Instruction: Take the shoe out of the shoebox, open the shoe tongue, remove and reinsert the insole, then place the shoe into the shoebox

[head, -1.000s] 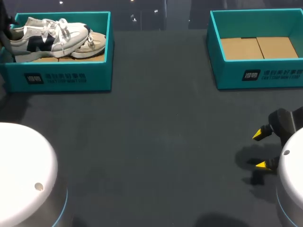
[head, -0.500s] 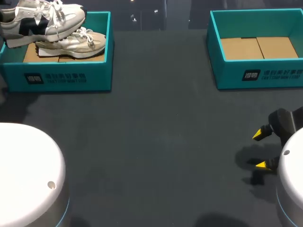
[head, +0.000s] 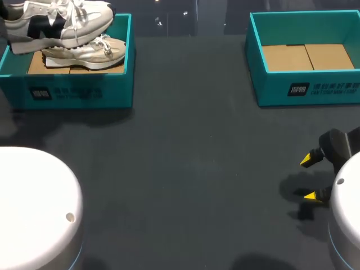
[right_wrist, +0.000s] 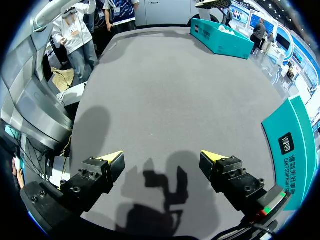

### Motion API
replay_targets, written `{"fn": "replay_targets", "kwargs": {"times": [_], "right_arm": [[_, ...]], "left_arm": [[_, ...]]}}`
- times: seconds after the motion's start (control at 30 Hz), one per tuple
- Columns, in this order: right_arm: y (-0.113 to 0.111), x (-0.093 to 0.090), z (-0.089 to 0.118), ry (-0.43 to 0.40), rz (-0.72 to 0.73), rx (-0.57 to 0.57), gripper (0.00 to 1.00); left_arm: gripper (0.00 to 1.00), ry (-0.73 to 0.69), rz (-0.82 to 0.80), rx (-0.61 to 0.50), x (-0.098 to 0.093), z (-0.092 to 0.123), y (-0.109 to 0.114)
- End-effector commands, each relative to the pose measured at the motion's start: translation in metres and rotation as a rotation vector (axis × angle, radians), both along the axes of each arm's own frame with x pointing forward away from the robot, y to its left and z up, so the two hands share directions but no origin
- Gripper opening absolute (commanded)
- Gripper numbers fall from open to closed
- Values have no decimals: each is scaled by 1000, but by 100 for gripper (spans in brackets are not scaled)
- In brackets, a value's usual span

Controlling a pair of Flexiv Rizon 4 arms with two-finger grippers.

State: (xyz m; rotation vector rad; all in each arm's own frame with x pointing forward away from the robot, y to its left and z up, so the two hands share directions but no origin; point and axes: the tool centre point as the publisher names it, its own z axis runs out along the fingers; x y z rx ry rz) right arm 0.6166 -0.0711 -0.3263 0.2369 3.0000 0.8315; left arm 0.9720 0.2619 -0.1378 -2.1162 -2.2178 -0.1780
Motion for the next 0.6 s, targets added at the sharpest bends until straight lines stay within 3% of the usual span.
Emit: {"fn": "replay_targets", "kwargs": {"times": [0.03, 0.6], "right_arm": [[0, -2, 1, -3, -1, -1, 100], [0, -2, 1, -3, -1, -1, 100]], "left_arm": [[0, -42, -10, 27, -39, 8, -25], [0, -31, -48, 46, -122, 9, -122]]}}
